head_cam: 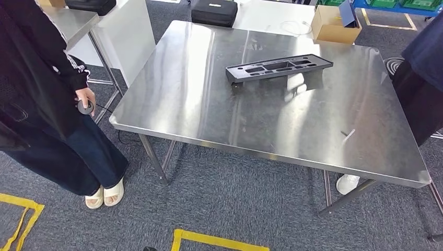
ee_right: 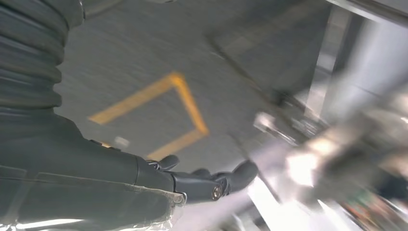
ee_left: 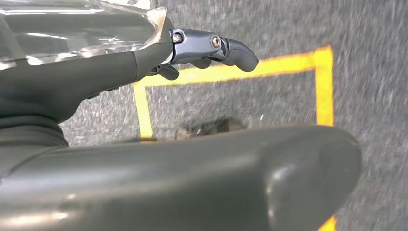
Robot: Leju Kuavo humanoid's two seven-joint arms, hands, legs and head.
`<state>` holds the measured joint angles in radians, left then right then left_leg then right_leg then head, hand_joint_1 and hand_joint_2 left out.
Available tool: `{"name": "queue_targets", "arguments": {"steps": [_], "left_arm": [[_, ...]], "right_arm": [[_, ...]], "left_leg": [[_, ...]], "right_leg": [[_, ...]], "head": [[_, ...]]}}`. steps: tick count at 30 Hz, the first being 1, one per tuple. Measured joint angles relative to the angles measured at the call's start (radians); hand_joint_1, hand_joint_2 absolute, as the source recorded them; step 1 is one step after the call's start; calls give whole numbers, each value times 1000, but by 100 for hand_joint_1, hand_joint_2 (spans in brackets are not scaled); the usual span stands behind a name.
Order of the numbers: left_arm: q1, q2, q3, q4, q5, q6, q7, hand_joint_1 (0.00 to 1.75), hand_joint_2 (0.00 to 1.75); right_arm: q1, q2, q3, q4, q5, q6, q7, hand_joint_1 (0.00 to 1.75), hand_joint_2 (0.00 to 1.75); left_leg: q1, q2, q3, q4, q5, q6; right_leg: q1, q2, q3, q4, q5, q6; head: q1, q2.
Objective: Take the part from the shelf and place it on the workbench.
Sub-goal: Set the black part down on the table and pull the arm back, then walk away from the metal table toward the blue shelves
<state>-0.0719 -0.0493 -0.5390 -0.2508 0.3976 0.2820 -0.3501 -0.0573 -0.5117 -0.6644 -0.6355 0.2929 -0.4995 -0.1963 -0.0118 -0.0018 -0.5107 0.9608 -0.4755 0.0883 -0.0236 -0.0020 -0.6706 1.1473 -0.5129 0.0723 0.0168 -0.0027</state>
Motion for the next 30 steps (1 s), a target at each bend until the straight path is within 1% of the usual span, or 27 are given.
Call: {"name": "queue_targets", "arguments": {"steps": [1, 2, 3, 4, 5, 6, 7, 8, 9, 10, 11, 12, 13, 14, 15, 16, 17, 18, 19, 20, 21, 22, 23, 24, 25, 28, 30], "left_arm": [[1, -1, 0, 0, -5, 0, 1, 0, 0], [2, -2, 0, 0, -8, -1, 4, 0, 0], [2, -2, 0, 0, -11, -3, 6, 0, 0], [2, -2, 0, 0, -13, -5, 8, 0, 0], [1, -2, 0, 0, -15, -6, 10, 0, 0], [-1, -1, 0, 0, -16, -7, 12, 0, 0], [-3, -1, 0, 0, -18, -8, 13, 0, 0], [-5, -1, 0, 0, -19, -9, 14, 0, 0], [-7, 0, -1, 0, -19, -9, 15, 0, 0], [-8, 0, -1, 0, -20, -9, 15, 0, 0], [-9, 1, -1, 0, -20, -9, 16, 0, 0], [-8, 2, -1, 0, -20, -9, 16, 0, 0], [-8, 3, -1, 0, -20, -9, 16, 0, 0], [-9, 4, -1, 0, -20, -9, 16, 0, 0], [-8, 4, -1, 0, -20, -9, 16, 0, 0], [-8, 5, -1, 0, -20, -9, 16, 0, 0], [-8, 5, -1, 0, -20, -9, 16, 0, 0], [-8, 5, -1, 0, -20, -9, 16, 0, 0], [-8, 6, -1, 0, -20, -9, 16, 0, 0], [-8, 6, -1, 0, -20, -9, 16, 0, 0], [-8, 6, -1, 0, -20, -9, 16, 0, 0], [-9, 6, -1, 0, -20, -9, 16, 0, 0], [-9, 7, -1, 0, -20, -9, 16, 0, 0], [-10, 7, -1, 0, -20, -9, 16, 0, 0], [-10, 6, -1, 0, -20, -9, 16, 0, 0], [-10, 6, -1, 0, -20, -9, 16, 0, 0], [-10, 6, -1, 0, -20, -9, 16, 0, 0]], "right_arm": [[8, 40, -9, 34, 6, 5, -10, 0, 175], [15, 76, -16, 66, 14, 11, -18, 0, 175], [20, 109, -21, 99, 27, 15, -21, 0, 175], [23, 143, -23, 132, 42, 17, -19, 0, 175], [24, 171, -23, 161, 62, 14, -12, 0, 175], [23, 198, -20, 190, 90, 7, -1, 0, 175], [22, 226, -14, 221, 122, -2, 14, 0, 175], [23, 249, -5, 247, 153, -11, 29, 0, 175], [24, 273, 4, 272, 176, -19, 42, 0, 175], [26, 292, 11, 293, 190, -23, 51, 0, 175], [27, 307, 17, 309, 196, -27, 55, 0, 175], [28, 322, 21, 324, 199, -28, 58, 0, 175], [28, 330, 24, 335, 200, -29, 59, 0, 175], [28, 338, 28, 345, 201, -30, 60, 0, 175], [28, 343, 31, 353, 201, -30, 60, 0, 175], [29, 347, 34, 360, 202, -30, 61, 0, 175], [29, 352, 36, 367, 202, -30, 61, 0, 175], [30, 355, 38, 373, 202, -31, 62, 0, 175], [30, 358, 38, 378, 202, -31, 62, 0, 175], [30, 360, 39, 382, 202, -31, 62, 0, 175], [30, 361, 39, 385, 202, -31, 62, 0, 175], [29, 362, 39, 387, 202, -31, 62, 0, 175], [28, 363, 40, 389, 202, -31, 62, 0, 175], [28, 363, 40, 390, 202, -31, 62, 0, 175], [28, 363, 40, 391, 202, -31, 62, 0, 175], [27, 362, 40, 394, 202, -32, 62, 0, 175], [27, 362, 40, 396, 202, -32, 62, 0, 175]], "left_leg": [[-1, 1, -11, 0, 9, 0], [-3, 2, -22, 1, 16, -1], [-3, 3, -32, 3, 22, -3], [-2, 4, -41, 7, 27, -7], [-3, 6, -49, 13, 31, -11], [-3, 8, -57, 20, 33, -16], [-5, 10, -61, 25, 35, -22], [-6, 11, -64, 30, 37, -27], [-7, 11, -66, 32, 39, -31], [-8, 11, -67, 35, 40, -35], [-6, 10, -71, 42, 36, -40], [-5, 8, -79, 60, 18, -45], [-2, 6, -94, 98, -13, -51], [1, 4, -116, 156, -56, -57], [4, 3, -143, 225, -99, -61], [7, 3, -165, 290, -130, -65], [11, 3, -175, 328, -142, -67], [14, 3, -166, 329, -132, -69], [18, 3, -139, 292, -107, -70], [22, 3, -97, 224, -73, -71], [25, 2, -54, 152, -49, -73], [25, -1, -23, 96, -33, -72], [25, -3, -7, 62, -27, -70], [24, -5, -5, 49, -28, -68], [23, -5, -11, 47, -26, -65], [15, -5, -16, 44, -22, -59], [10, -5, -19, 45, -19, -52]], "right_leg": [[-1, 0, -15, 63, -25, 2], [-2, 0, -18, 101, -33, 9], [-3, 0, -2, 102, -25, 18], [-5, 0, 36, 60, -7, 29], [-8, -1, 87, -11, 7, 37], [-7, 1, 138, -83, 12, 37], [-5, 3, 174, -139, 13, 32], [-2, 6, 191, -170, 7, 22], [2, 8, 191, -175, 5, 10], [0, 9, 185, -174, 6, 0], [-4, 8, 182, -174, 8, -9], [-7, 7, 178, -173, 12, -20], [-10, 6, 174, -174, 17, -30], [-10, 4, 170, -174, 22, -38], [-8, 3, 166, -173, 26, -44], [-7, 2, 162, -172, 30, -46], [-7, 2, 158, -171, 34, -46], [-7, 2, 155, -170, 36, -44], [-8, 2, 153, -169, 37, -42], [-9, 3, 153, -167, 38, -41], [-7, 3, 150, -164, 38, -39], [-5, 3, 147, -162, 39, -35], [-3, 3, 144, -160, 40, -30], [1, 4, 139, -158, 41, -26], [2, 4, 136, -158, 42, -27], [3, 4, 128, -162, 45, -37], [0, 4, 128, -167, 51, -32]], "head": [[4, 0], [6, 0], [7, 0], [10, 0], [11, 0], [14, 0], [15, 0], [14, 0], [14, 0], [10, 0], [7, 0], [5, 0], [0, 0], [-2, 0], [-3, 0], [-5, 0], [-5, 0], [-5, 0], [-5, 0], [-5, 0], [-6, 0], [-6, 0], [-6, 0], [-6, 0], [-4, 0], [-2, 0], [-2, 0]]}}
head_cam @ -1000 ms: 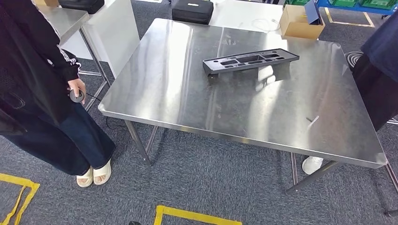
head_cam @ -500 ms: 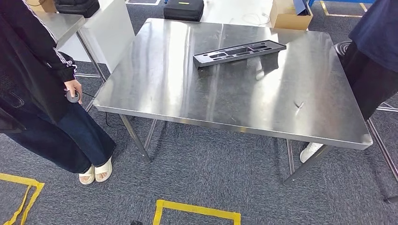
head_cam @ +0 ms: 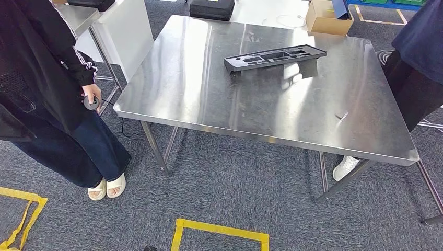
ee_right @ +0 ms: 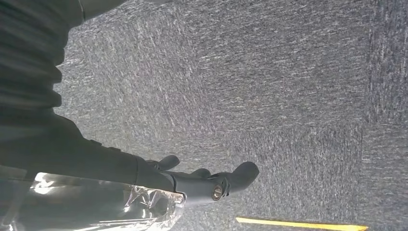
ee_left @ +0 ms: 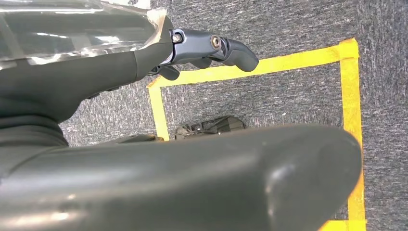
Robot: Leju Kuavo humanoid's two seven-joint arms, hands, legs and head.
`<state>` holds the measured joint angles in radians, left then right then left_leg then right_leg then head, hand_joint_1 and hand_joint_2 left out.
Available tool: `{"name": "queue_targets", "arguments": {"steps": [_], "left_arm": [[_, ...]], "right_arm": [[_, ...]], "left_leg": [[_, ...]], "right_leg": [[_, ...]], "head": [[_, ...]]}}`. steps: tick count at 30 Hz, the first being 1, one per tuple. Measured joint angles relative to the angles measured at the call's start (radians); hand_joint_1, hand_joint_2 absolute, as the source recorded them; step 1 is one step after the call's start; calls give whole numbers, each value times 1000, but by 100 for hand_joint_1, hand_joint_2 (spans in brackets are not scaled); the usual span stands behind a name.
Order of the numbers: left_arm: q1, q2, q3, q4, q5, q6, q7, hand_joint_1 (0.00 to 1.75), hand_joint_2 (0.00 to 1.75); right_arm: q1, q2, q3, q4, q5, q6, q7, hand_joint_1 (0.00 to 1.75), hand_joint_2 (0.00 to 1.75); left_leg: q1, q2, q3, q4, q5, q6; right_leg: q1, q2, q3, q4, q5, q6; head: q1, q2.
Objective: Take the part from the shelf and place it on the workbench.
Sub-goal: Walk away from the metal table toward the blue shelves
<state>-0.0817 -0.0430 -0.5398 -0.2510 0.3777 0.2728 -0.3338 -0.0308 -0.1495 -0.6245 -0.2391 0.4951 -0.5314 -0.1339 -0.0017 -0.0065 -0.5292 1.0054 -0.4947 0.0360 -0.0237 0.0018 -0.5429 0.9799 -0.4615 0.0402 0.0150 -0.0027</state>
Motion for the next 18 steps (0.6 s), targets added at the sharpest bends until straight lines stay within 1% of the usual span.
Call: {"name": "queue_targets", "arguments": {"steps": [4, 7, 13, 18], "left_arm": [[0, 0, 0, 0, 0, 0, 0, 0, 0], [0, 0, 0, 0, 0, 0, 0, 0, 0], [0, 0, 0, 0, 0, 0, 0, 0, 0], [0, 0, 0, 0, 0, 0, 0, 0, 0]], "right_arm": [[-1, 0, 0, 3, 0, 0, 0, 0, 175], [-1, 0, 0, 6, 0, 0, 0, 0, 175], [-1, 1, 0, 9, 0, 0, 0, 0, 175], [-1, 1, 0, 11, 0, 0, 0, 0, 175]], "left_leg": [[-5, 0, -8, 1, 6, 9], [-8, 0, -12, 2, 9, 13], [-8, 2, -13, 2, 10, 14], [-6, 2, -13, 2, 12, 12]], "right_leg": [[-4, 0, 0, -7, 12, 17], [-7, 0, -1, -7, 17, 24], [-6, 0, -3, -6, 18, 27], [-5, 0, -5, -4, 18, 27]], "head": [[0, 0], [0, 0], [-1, 0], [-1, 0]]}}
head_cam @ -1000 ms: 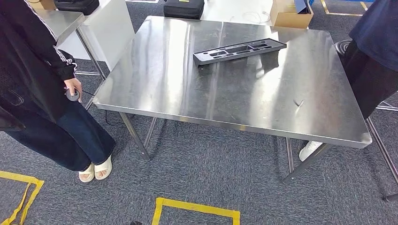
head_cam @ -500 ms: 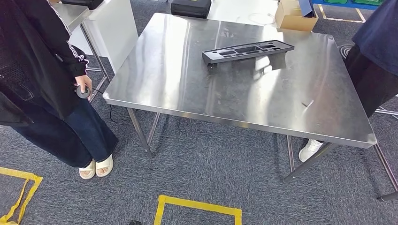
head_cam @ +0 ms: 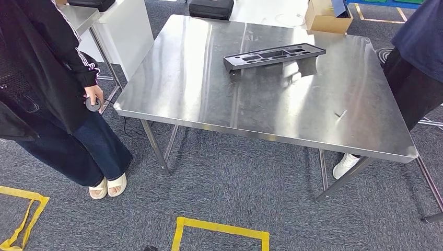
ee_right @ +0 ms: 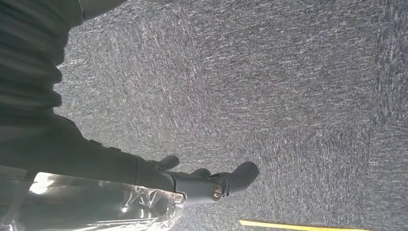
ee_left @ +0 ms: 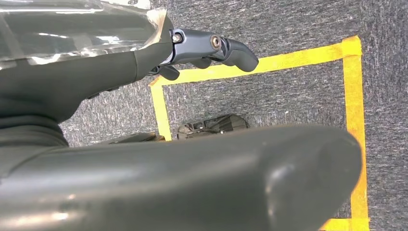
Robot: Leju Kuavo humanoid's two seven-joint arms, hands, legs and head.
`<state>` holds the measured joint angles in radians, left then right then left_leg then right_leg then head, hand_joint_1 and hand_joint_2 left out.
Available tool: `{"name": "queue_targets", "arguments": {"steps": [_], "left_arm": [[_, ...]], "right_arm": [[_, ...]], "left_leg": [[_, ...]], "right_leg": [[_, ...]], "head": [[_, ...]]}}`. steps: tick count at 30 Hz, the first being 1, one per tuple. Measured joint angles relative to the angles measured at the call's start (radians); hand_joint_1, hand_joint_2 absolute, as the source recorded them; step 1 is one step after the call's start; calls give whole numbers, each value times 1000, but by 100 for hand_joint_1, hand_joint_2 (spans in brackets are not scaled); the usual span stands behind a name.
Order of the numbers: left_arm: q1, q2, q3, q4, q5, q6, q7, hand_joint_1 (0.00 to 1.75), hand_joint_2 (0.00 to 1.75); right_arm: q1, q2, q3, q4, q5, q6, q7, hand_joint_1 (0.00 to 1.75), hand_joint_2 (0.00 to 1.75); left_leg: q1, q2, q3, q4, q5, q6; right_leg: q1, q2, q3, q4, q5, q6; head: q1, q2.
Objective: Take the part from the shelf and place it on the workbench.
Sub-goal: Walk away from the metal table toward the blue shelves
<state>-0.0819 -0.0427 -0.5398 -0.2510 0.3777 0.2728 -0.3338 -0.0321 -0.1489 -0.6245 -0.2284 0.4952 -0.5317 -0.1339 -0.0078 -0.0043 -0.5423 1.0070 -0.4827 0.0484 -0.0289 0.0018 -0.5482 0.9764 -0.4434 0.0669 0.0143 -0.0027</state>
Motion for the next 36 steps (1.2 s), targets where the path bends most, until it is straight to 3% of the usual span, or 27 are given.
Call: {"name": "queue_targets", "arguments": {"steps": [8, 11, 13, 15, 17, 18, 19, 20, 22, 24, 25, 28, 29, 30, 32, 33, 34, 35, 36], "left_arm": [[0, 0, 0, 0, 0, 0, 1, 0, 0], [-1, 0, 0, 0, 7, -8, 19, 0, 0], [-2, -2, 0, 0, 13, -13, 33, 0, 0], [-4, -6, 0, 0, 15, -14, 37, 0, 0], [-4, -9, 0, 0, 18, -15, 38, 0, 0], [-4, -10, 0, 0, 18, -15, 38, 0, 0], [-4, -10, 0, 0, 19, -15, 38, 0, 0], [-3, -10, 0, 0, 20, -15, 39, 0, 0], [-3, -10, 0, 0, 20, -15, 39, 0, 0], [-4, -8, 0, 0, 19, -15, 38, 0, 0], [-4, -8, 0, 0, 19, -15, 38, 0, 0], [-3, -6, 0, 1, 19, -14, 38, 0, 0], [-2, -5, 0, 2, 20, -15, 38, 0, 0], [-1, -4, 0, 2, 20, -15, 38, 0, 0], [-1, -4, 0, 2, 20, -15, 38, 0, 0], [-1, -4, 0, 2, 20, -15, 38, 0, 0], [-1, -4, 0, 2, 20, -15, 38, 0, 0], [-1, -4, 0, 2, 20, -15, 38, 0, 0], [-1, -4, 0, 2, 20, -15, 38, 0, 0]], "right_arm": [[0, 0, 0, 1, 4, 2, 1, 0, 175], [-5, 22, 25, 3, 95, 60, 41, 0, 175], [-17, 64, 78, 8, 175, 77, 92, 0, 175], [-30, 114, 130, 12, 207, 56, 131, 0, 175], [-38, 152, 163, 15, 211, 53, 142, 0, 175], [-39, 162, 174, 16, 210, 55, 141, 0, 175], [-39, 166, 183, 16, 208, 59, 139, 0, 175], [-40, 168, 190, 16, 205, 62, 136, 0, 175], [-42, 172, 199, 16, 196, 68, 125, 0, 175], [-44, 181, 203, 16, 182, 72, 109, 0, 175], [-44, 186, 203, 16, 176, 73, 102, 0, 175], [-42, 197, 204, 17, 165, 72, 86, 0, 175], [-42, 201, 205, 17, 163, 71, 82, 0, 175], [-42, 203, 205, 16, 162, 70, 79, 0, 175], [-41, 204, 205, 16, 161, 69, 76, 0, 175], [-41, 204, 205, 16, 160, 69, 76, 0, 175], [-41, 204, 205, 16, 160, 69, 76, 0, 175], [-41, 205, 205, 16, 160, 69, 76, 0, 175], [-41, 205, 205, 16, 159, 69, 76, 0, 175]], "left_leg": [[1, 0, -1, 0, 1, -2], [-3, 0, -5, 3, 4, 5], [5, 5, -4, -9, 18, 15], [14, 12, -8, -23, 35, 24], [12, 14, -22, -24, 44, 26], [12, 14, -29, -24, 49, 23], [12, 14, -36, -23, 54, 19], [14, 14, -43, -22, 59, 14], [20, 14, -56, -15, 67, 1], [19, 13, -67, -5, 74, -15], [16, 12, -71, 0, 77, -22], [19, 6, -82, 11, 79, -37], [22, 6, -90, 28, 55, -41], [25, 5, -104, 66, 13, -44], [27, 5, -139, 193, -90, -47], [27, 4, -152, 255, -124, -48], [28, 4, -152, 293, -135, -48], [28, 4, -135, 296, -127, -46], [28, 4, -97, 259, -105, -42]], "right_leg": [[0, 0, -1, 2, 0, 0], [-3, 1, 1, -4, 9, 12], [-2, 3, -5, 1, 5, 19], [-2, 4, -35, 69, -46, 10], [-3, 3, -86, 207, -120, -1], [-3, 3, -103, 266, -145, 1], [-4, 3, -103, 292, -155, 7], [-6, 2, -82, 274, -148, 16], [-13, 0, 8, 135, -112, 41], [-13, 6, 70, 31, -85, 46], [-12, 11, 75, 18, -84, 38], [-13, 15, 51, 31, -77, 2], [-14, 13, 43, 32, -70, -12], [-13, 11, 34, 31, -61, -27], [-5, 7, 14, 32, -41, -47], [-1, 5, 3, 33, -32, -52], [2, 4, -10, 34, -22, -53], [5, 4, -21, 34, -13, -51], [6, 4, -31, 34, -5, -49]], "head": [[0, 0], [0, 0], [0, 0], [5, 0], [10, 0], [11, 0], [11, 0], [11, 0], [12, 0], [14, 0], [13, 0], [2, 0], [-2, 0], [-6, 0], [-9, 0], [-11, 0], [-11, 0], [-11, 0], [-11, 0]]}}
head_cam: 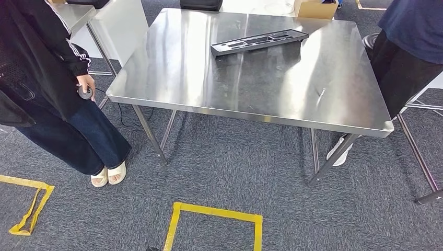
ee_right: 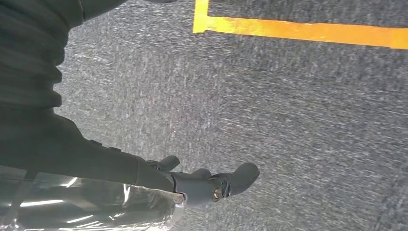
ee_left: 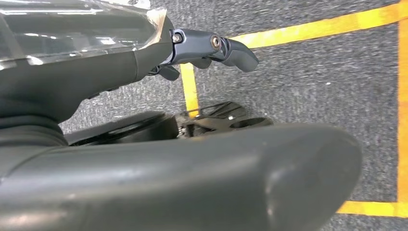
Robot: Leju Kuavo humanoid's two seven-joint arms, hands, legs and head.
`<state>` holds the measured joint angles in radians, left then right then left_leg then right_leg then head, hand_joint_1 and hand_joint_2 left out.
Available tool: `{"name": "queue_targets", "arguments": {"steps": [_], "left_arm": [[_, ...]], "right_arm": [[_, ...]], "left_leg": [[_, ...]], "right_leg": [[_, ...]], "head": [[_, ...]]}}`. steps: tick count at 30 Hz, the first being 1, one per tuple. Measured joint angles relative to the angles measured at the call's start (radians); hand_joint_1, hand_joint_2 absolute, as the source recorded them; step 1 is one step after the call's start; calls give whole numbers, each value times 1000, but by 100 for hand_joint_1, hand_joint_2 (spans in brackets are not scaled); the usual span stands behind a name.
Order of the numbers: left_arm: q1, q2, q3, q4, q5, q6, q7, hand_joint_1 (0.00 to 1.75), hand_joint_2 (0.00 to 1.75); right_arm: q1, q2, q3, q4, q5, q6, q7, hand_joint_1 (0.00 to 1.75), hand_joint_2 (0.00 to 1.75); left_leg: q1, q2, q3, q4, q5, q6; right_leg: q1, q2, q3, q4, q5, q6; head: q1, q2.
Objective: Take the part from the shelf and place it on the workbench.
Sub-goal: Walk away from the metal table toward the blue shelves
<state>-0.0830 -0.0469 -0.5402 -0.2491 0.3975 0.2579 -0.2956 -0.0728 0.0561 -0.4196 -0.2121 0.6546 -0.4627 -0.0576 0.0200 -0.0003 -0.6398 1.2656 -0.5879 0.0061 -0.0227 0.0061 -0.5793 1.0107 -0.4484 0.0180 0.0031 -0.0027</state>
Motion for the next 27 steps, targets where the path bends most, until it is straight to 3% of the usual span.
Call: {"name": "queue_targets", "arguments": {"steps": [3, 5, 7, 8, 9, 11, 12, 13, 14, 15, 17, 19, 20, 22, 23, 24, 27], "left_arm": [[-3, 1, 0, 0, 0, 0, -1, 0, 0], [-5, 1, 0, 0, 2, 1, -2, 0, 0], [-2, 0, 0, 0, 7, 2, -3, 0, 0], [-1, 0, 1, 1, 9, 4, -3, 0, 0], [0, 0, 1, 1, 11, 5, -4, 0, 0], [1, 0, 1, 2, 14, 6, -5, 0, 0], [1, 0, 1, 2, 14, 6, -6, 0, 0], [2, -1, 1, 2, 16, 7, -8, 0, 0], [3, -1, 1, 3, 17, 8, -9, 0, 0], [4, -1, 1, 3, 19, 10, -10, 0, 0], [6, -1, 1, 4, 21, 13, -11, 0, 0], [6, -1, 1, 4, 21, 14, -13, 0, 0], [7, -1, 2, 5, 22, 15, -13, 0, 0], [8, -1, 2, 6, 22, 15, -14, 0, 0], [10, -1, 2, 6, 22, 15, -14, 0, 0], [12, 0, 2, 7, 22, 15, -14, 0, 0], [16, 1, 1, 8, 21, 15, -14, 0, 0]], "right_arm": [[-1, 1, 0, 0, 0, 0, -1, 0, 175], [-2, 1, 1, 0, 2, 0, -1, 0, 175], [-1, 2, 1, 0, 4, 0, -1, 0, 175], [0, 2, 2, 0, 5, 0, -1, 0, 175], [1, 3, 2, 0, 5, 1, 0, 0, 175], [0, 4, 2, 0, 6, 5, 1, 0, 175], [-1, 5, 2, 0, 6, 9, 1, 0, 175], [-1, 5, 2, 0, 5, 12, 1, 0, 175], [-1, 5, 2, -1, 5, 16, 1, 0, 175], [-2, 5, 2, -2, 4, 20, 1, 0, 175], [-3, 5, 3, -3, 4, 27, 0, 0, 175], [-7, 5, 4, -7, 4, 36, -1, 0, 175], [-10, 6, 4, -9, 2, 40, -2, 0, 175], [-12, 6, 4, -10, -6, 53, -4, 0, 175], [-11, 6, 4, -10, -15, 62, -6, 0, 175], [-9, 6, 3, -10, -24, 72, -11, 0, 175], [-8, 5, -1, -10, -50, 95, -32, 0, 175]], "left_leg": [[-4, -5, 153, -209, 41, 13], [-13, -7, 185, -268, 38, 19], [-19, -3, 169, -275, 54, 31], [-19, -1, 159, -279, 65, 40], [-19, 2, 146, -282, 79, 49], [-20, 6, 117, -284, 101, 59], [-21, 8, 102, -284, 113, 61], [-23, 10, 86, -283, 125, 61], [-24, 12, 71, -282, 137, 61], [-25, 13, 57, -280, 149, 59], [-26, 14, 32, -276, 170, 54], [-30, 16, 15, -269, 188, 44], [-32, 17, 9, -268, 198, 40], [-32, 16, 2, -265, 211, 31], [-29, 14, -3, -256, 200, 26], [-27, 11, -12, -231, 170, 20], [-17, 4, -59, -56, 30, 4]], "right_leg": [[4, 1, -18, 1, 22, 15], [5, 0, -24, -1, 38, 30], [2, -2, -33, -2, 48, 45], [1, -2, -42, 9, 35, 46], [1, -3, -55, 36, 6, 41], [1, -4, -87, 143, -85, 25], [1, -4, -97, 205, -119, 23], [2, -4, -97, 253, -133, 26], [3, -4, -85, 276, -126, 35], [3, -4, -59, 266, -104, 47], [3, -4, 38, 156, -70, 59], [9, -4, 138, 7, -88, 50], [13, -3, 164, -39, -103, 43], [10, -3, 162, -61, -106, 28], [6, -4, 156, -60, -99, 21], [2, -7, 150, -60, -91, 10], [1, -13, 120, -59, -62, -10]], "head": [[0, 0], [1, 0], [0, 0], [1, 0], [3, 0], [7, 0], [9, 0], [9, 0], [10, 0], [10, 0], [10, 0], [9, 0], [8, 0], [6, 0], [5, 0], [4, 0], [-1, 0]]}}
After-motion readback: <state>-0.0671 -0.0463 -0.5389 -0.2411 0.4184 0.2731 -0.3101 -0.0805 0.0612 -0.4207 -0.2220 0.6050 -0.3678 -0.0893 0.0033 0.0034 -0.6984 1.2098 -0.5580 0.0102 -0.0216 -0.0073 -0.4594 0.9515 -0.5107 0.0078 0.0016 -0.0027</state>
